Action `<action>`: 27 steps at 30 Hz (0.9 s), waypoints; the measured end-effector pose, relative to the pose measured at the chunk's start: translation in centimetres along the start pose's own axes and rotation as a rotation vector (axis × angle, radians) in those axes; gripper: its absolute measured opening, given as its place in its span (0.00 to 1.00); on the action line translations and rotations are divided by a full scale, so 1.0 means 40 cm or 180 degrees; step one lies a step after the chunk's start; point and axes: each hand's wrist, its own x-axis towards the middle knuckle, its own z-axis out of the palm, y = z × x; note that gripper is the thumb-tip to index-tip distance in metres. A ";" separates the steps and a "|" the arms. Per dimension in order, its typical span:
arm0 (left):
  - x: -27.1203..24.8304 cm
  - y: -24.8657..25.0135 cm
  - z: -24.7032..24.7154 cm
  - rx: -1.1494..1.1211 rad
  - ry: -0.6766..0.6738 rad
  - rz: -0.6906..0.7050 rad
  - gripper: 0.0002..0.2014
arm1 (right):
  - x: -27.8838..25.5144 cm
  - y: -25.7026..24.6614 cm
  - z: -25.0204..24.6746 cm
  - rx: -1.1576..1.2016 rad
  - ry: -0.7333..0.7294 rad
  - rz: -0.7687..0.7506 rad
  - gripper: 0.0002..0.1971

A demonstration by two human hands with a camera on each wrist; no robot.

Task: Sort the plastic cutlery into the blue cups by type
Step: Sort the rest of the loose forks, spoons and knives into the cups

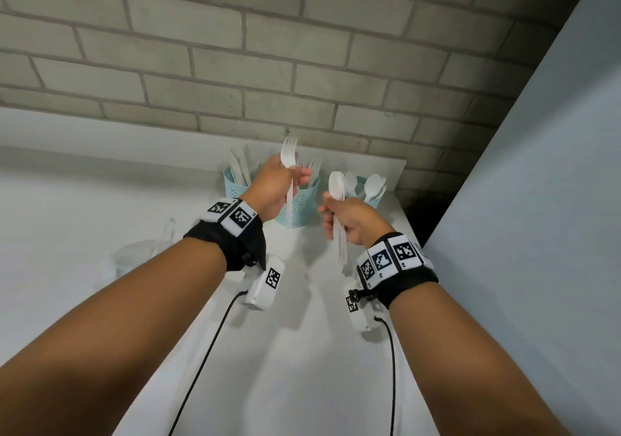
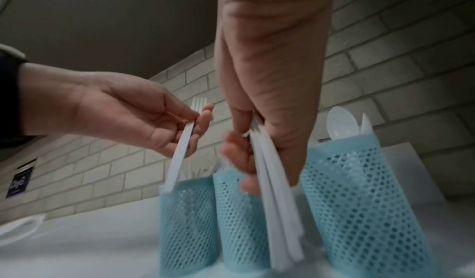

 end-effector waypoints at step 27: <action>0.187 -0.107 0.022 0.1365 0.0124 0.1026 0.17 | 0.193 -0.040 -0.111 0.0335 0.1789 -0.2103 0.20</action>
